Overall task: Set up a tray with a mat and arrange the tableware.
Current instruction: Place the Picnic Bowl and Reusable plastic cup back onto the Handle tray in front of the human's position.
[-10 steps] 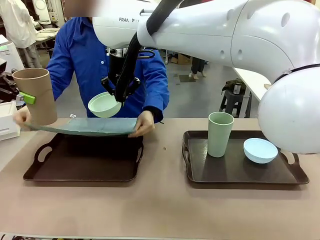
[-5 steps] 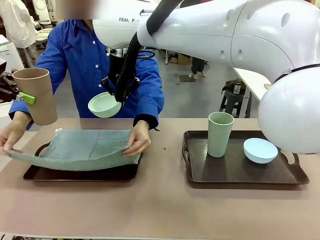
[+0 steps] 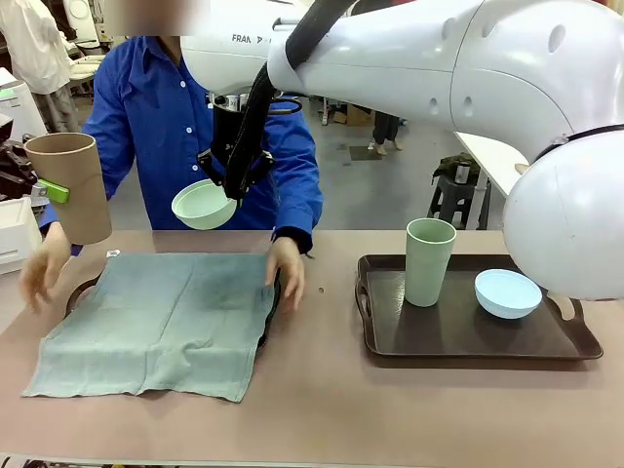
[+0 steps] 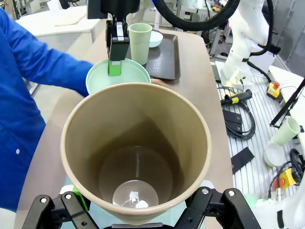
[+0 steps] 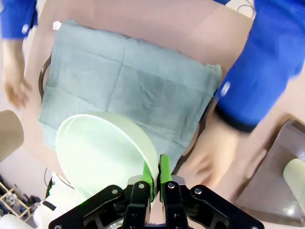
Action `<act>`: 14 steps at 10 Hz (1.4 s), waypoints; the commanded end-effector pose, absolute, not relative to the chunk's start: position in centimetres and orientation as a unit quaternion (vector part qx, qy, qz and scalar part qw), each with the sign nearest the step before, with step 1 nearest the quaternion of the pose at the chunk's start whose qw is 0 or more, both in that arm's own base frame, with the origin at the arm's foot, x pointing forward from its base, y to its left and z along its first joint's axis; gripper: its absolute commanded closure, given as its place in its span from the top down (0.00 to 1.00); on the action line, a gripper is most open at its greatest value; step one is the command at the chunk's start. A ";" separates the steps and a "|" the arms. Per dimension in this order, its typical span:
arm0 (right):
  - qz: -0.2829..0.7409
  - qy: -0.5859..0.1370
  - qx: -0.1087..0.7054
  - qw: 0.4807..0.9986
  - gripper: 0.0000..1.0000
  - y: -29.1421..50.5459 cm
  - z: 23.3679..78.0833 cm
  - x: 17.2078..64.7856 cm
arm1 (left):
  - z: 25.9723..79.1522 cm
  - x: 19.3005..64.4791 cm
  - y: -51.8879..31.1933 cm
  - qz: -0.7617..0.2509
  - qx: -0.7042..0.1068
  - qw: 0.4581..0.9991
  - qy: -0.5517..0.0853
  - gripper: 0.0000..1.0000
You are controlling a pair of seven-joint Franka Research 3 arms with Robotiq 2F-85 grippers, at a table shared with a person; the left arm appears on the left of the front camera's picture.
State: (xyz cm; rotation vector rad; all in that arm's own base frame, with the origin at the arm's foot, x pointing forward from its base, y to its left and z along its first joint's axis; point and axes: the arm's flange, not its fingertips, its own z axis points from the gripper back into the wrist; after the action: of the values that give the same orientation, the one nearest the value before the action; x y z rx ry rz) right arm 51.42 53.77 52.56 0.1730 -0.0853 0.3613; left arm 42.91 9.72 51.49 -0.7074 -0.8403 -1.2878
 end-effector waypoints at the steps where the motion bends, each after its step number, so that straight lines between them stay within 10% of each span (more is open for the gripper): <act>1: 0.180 -0.048 0.089 0.978 0.09 54.2 52.9 51.6 | 51.7 43.1 9.7 -0.574 -0.309 0.661 -0.372 0.00; 14: 0.180 -0.048 0.089 0.978 0.09 54.2 52.9 51.6 | 51.7 43.1 9.7 -0.574 -0.309 0.661 -0.372 0.00</act>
State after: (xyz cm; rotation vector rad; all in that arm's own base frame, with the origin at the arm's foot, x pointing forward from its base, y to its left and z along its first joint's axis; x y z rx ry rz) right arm 51.42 53.77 52.56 0.1730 -0.0853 0.3613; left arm 42.91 9.72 51.49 -0.7074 -0.8403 -1.2878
